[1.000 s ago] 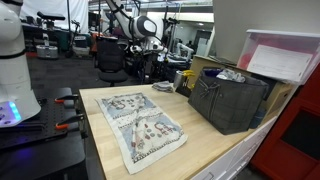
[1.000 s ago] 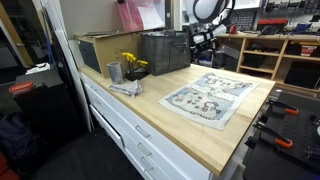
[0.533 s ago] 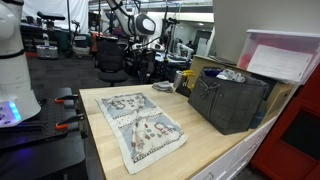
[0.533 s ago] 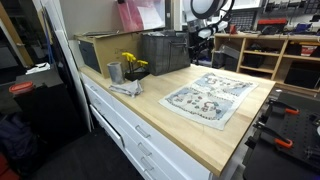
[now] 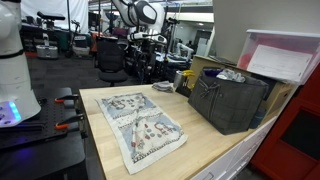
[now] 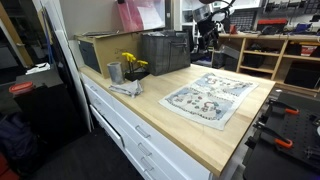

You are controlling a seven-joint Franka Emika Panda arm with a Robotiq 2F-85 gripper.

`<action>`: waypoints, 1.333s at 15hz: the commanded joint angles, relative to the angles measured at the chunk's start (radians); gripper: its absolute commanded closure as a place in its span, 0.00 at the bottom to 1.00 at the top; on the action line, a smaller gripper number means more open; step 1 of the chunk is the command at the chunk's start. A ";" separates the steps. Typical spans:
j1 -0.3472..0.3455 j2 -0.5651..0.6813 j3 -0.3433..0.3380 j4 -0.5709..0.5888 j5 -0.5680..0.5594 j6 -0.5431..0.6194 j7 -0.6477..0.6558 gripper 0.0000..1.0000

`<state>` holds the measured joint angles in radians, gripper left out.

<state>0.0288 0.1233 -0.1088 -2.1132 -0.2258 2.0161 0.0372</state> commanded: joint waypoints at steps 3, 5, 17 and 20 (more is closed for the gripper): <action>-0.020 -0.100 0.039 -0.021 0.007 -0.053 -0.051 0.00; -0.017 -0.136 0.052 -0.033 0.019 -0.025 -0.049 0.00; -0.015 -0.258 0.084 -0.006 0.175 0.073 -0.020 0.00; -0.015 -0.269 0.085 -0.007 0.175 0.073 -0.019 0.00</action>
<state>0.0269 -0.1462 -0.0364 -2.1219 -0.0529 2.0914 0.0194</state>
